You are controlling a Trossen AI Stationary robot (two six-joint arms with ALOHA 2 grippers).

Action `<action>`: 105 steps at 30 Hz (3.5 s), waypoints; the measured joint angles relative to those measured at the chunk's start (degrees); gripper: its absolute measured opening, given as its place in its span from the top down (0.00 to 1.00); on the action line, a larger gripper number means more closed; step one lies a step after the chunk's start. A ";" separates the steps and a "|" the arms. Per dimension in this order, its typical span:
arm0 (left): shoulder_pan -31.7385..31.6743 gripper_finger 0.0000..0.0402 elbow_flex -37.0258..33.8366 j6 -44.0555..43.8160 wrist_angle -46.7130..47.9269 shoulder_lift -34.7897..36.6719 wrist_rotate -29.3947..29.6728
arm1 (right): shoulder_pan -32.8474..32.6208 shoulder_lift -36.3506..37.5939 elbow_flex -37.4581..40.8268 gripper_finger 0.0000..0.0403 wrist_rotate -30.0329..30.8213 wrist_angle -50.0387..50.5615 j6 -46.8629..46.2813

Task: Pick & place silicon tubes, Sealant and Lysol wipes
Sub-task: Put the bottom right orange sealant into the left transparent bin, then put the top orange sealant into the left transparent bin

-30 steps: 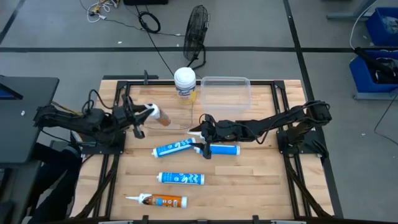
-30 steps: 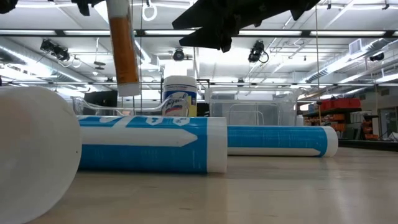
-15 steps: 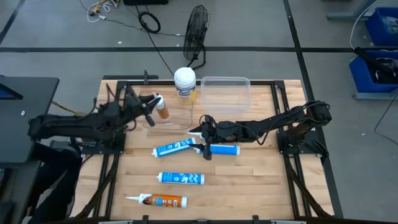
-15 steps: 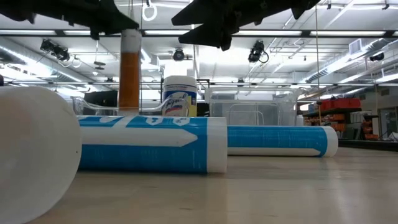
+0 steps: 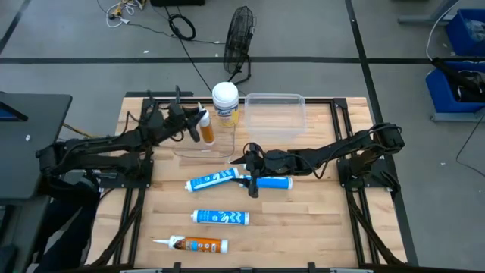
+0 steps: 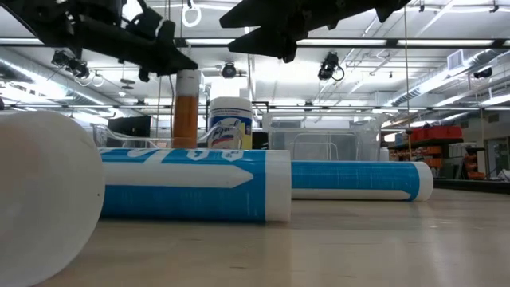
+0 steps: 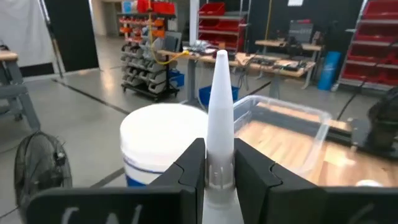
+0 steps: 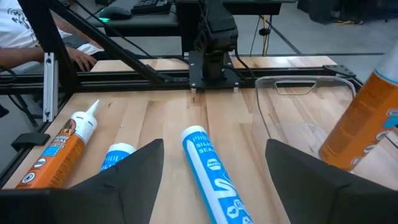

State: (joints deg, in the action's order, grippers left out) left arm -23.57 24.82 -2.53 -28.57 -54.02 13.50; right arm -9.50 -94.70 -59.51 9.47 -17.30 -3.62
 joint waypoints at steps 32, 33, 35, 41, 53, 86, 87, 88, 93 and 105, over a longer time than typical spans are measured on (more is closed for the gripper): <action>1.40 0.60 0.04 -1.30 -8.10 -8.98 -1.34 | -0.11 -0.04 0.00 0.29 0.00 0.64 -0.37; 1.72 0.60 0.04 -1.08 -8.12 -8.98 -1.33 | -0.11 -0.04 0.00 0.29 0.00 0.66 -0.39; 2.08 0.60 0.04 -0.87 -8.07 -8.79 -1.33 | -0.11 -0.04 0.00 0.29 0.00 0.66 -0.39; 1.82 0.59 -0.01 -0.67 -7.34 -5.62 1.16 | -0.11 -0.04 0.00 0.29 0.00 0.66 -0.42; 1.74 0.49 -0.02 3.17 -5.44 6.38 2.57 | -0.35 -0.07 0.00 0.29 0.03 1.79 -0.53; 31.25 0.45 -0.02 3.24 3.14 19.74 -4.92 | 0.52 7.89 0.02 0.29 3.58 51.60 -2.60; 31.98 0.45 -0.02 3.35 3.35 19.74 -4.92 | 0.75 7.89 0.04 0.29 3.58 52.46 -2.57; 32.68 0.45 -0.02 3.59 3.27 19.69 -4.90 | 0.98 7.89 0.23 0.29 3.61 52.88 -2.51; 35.55 0.45 -0.02 4.37 3.45 19.08 -4.84 | 2.16 7.89 2.86 0.29 3.58 54.39 -2.63; 39.02 0.45 -0.02 6.23 3.48 17.18 -4.33 | 5.47 7.89 10.26 0.29 4.59 48.64 -0.90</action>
State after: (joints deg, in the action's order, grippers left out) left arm 15.45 24.80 3.70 -25.08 -36.84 9.17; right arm -4.03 -86.80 -49.24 14.07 31.34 -4.51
